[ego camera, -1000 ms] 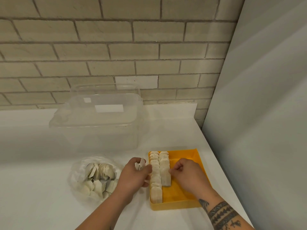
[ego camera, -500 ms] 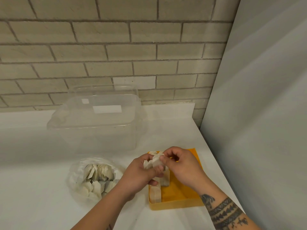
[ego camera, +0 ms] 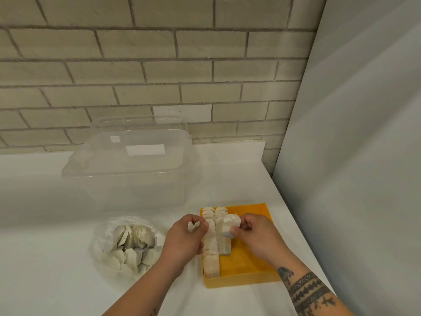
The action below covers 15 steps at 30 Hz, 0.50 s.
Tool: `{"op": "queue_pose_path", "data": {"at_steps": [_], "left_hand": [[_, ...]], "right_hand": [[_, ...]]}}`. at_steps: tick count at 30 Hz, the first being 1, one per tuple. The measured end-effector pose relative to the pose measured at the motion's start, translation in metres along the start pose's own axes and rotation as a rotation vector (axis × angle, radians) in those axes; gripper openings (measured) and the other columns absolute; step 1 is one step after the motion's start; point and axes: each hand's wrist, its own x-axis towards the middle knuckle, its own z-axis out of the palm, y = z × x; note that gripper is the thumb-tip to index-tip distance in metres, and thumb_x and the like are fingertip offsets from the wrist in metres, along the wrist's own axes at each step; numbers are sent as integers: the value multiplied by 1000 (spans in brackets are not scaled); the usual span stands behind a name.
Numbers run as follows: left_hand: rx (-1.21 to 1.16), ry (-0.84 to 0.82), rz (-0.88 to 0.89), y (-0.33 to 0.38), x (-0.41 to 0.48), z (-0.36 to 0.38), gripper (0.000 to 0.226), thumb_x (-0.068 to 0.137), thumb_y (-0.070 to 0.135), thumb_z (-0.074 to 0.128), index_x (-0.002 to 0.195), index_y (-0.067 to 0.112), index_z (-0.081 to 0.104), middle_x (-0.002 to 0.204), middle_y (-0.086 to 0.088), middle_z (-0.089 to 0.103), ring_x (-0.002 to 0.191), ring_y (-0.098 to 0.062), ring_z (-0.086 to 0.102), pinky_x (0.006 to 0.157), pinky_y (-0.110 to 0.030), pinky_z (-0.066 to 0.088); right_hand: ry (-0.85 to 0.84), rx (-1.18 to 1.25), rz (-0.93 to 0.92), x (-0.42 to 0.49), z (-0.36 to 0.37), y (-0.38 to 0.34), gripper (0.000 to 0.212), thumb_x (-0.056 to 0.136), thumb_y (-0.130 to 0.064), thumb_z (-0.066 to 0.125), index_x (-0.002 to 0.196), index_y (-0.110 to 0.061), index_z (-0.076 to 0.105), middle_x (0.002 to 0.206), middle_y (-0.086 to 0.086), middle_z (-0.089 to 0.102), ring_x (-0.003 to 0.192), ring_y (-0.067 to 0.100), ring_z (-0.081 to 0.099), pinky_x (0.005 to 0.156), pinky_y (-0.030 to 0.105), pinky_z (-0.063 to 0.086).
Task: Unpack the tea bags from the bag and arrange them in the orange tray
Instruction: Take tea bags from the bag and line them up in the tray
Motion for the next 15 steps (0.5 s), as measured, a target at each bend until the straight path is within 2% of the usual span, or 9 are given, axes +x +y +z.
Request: {"op": "queue_pose_path", "data": {"at_steps": [4, 9, 15], "left_hand": [[152, 20, -68, -19, 5, 0, 10, 93, 30, 70, 100, 25, 64, 90, -6, 70, 62, -19, 66, 53, -26, 53], [157, -29, -101, -27, 7, 0, 12, 93, 27, 68, 104, 23, 64, 77, -8, 70, 53, -18, 64, 54, -29, 55], [152, -36, -102, -30, 6, -1, 13, 94, 29, 68, 105, 25, 63, 72, -8, 69, 50, -16, 63, 54, -29, 56]], "right_hand": [[-104, -147, 85, -2, 9, 15, 18, 85, -37, 76, 83, -20, 70, 82, -6, 71, 74, 10, 62, 70, 29, 52], [-175, -273, 126, 0, 21, 20, 23, 81, -42, 78, 88, -21, 72, 85, -6, 70, 74, 10, 60, 66, 27, 50], [-149, -335, 111, 3, 32, 15, 20, 80, -38, 80, 86, -24, 69, 84, -10, 67, 77, 7, 60, 66, 24, 49]]}}
